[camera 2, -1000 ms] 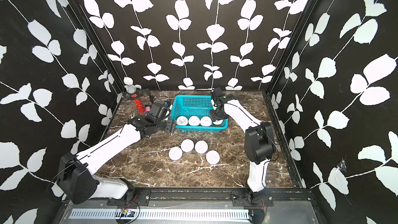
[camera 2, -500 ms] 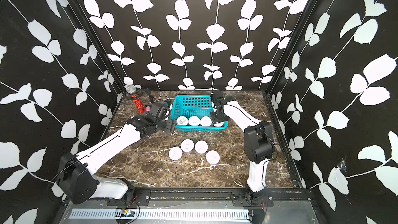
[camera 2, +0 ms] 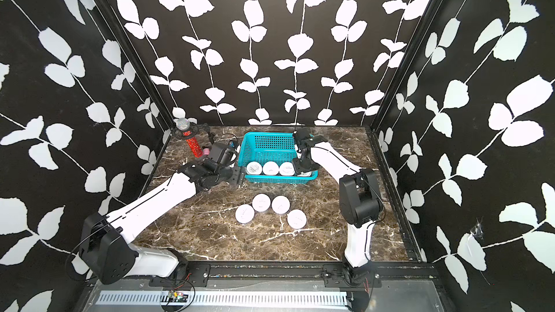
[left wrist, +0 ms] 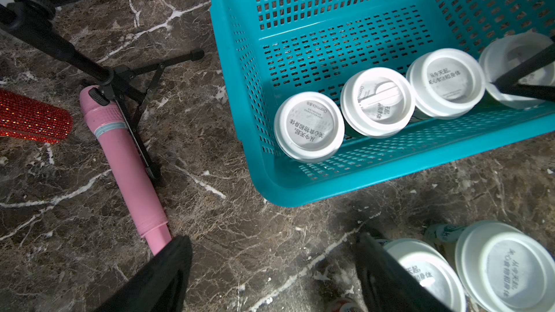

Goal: Put the yogurt in the basket
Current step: Place the yogurt in the basket, then pick up the yogurt from the center of the board.

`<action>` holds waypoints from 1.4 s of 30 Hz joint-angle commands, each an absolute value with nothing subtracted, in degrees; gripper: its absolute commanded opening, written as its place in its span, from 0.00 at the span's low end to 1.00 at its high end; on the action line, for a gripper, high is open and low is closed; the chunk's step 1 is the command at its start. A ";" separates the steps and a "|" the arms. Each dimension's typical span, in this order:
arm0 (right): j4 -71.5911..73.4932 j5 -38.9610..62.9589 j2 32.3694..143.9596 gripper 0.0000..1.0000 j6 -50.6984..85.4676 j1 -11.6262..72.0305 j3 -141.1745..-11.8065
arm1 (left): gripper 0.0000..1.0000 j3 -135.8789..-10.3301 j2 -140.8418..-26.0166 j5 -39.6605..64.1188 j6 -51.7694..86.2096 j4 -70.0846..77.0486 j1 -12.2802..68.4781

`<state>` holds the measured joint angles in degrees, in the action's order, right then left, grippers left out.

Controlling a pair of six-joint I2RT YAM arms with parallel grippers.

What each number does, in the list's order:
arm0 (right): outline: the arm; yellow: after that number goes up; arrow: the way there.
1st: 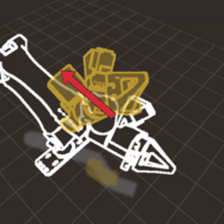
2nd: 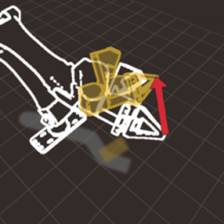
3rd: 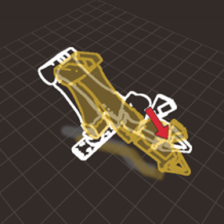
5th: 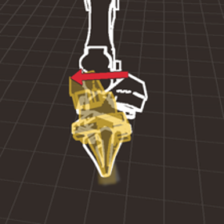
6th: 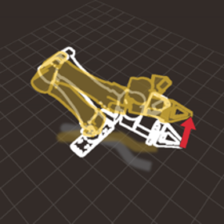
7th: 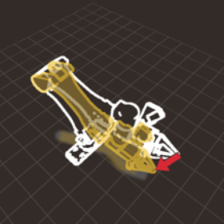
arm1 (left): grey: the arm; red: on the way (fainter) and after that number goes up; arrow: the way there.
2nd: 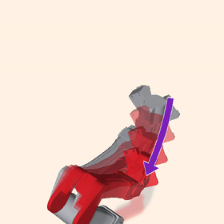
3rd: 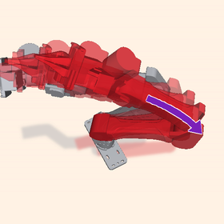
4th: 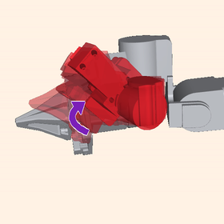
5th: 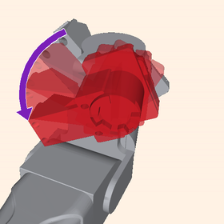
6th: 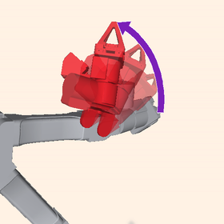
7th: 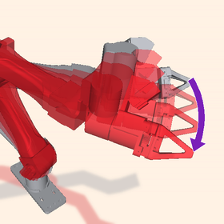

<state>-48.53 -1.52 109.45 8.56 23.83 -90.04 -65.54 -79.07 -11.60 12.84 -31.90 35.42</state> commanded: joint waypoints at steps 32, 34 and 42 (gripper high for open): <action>-36.32 2.91 92.29 0.74 11.98 23.55 -78.04 | 0.87 -66.30 -74.97 -3.81 11.58 -40.38 35.16; -34.41 2.79 88.90 0.74 12.79 23.55 -75.76 | 0.87 -66.18 -75.01 -2.14 11.98 -42.24 35.32; -29.29 3.00 81.55 0.76 16.10 23.47 -66.98 | 0.88 -65.15 -74.54 -0.57 13.22 -47.40 41.91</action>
<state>-32.91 2.48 83.05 14.06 23.57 -70.04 -65.54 -76.27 -2.02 12.45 -43.72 38.92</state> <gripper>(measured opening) 0.756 0.879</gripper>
